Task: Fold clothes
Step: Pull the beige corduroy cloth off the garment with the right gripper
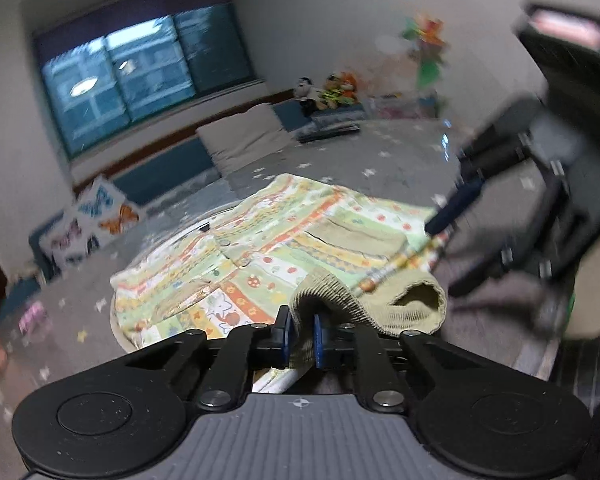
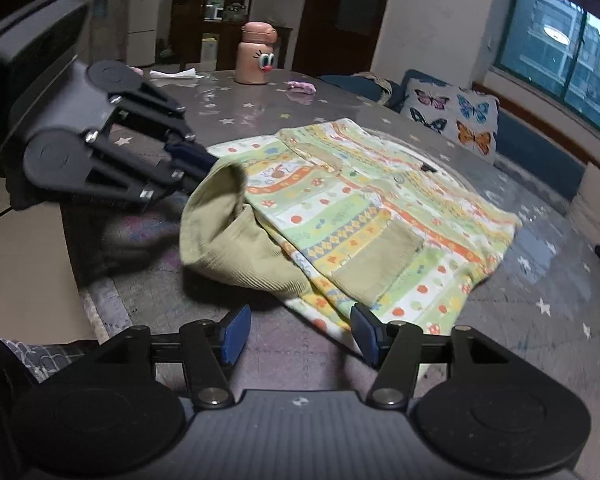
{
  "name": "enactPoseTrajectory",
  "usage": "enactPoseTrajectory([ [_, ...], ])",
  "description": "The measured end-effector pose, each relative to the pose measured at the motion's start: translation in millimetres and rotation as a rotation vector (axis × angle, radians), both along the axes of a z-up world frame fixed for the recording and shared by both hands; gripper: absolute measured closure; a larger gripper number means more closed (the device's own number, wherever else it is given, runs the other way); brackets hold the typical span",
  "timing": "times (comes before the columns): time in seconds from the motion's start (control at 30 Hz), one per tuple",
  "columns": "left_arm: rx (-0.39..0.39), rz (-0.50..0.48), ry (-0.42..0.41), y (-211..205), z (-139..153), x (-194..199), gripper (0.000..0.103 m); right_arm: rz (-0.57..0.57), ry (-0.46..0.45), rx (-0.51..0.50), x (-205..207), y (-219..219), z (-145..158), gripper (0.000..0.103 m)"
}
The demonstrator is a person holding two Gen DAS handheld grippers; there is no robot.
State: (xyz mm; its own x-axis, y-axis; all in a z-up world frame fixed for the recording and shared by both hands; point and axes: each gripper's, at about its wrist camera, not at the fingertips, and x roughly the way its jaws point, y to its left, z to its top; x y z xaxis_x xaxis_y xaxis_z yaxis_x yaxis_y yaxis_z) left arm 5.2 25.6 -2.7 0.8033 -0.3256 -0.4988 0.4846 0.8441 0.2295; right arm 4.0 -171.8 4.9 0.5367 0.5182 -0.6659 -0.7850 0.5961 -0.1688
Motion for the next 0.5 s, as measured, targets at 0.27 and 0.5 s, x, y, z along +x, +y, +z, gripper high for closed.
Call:
enactPoseTrajectory([
  [0.27, -0.119, 0.061, 0.064, 7.9, 12.7, 18.5, 0.092, 0.01, -0.024, 0.039, 15.3, 20.1, -3.1, 0.051],
  [0.5, -0.109, 0.085, 0.067, 17.6, 12.1, 6.8, 0.084, -0.063, 0.093, 0.144, 40.9, 18.8, 2.5, 0.083],
])
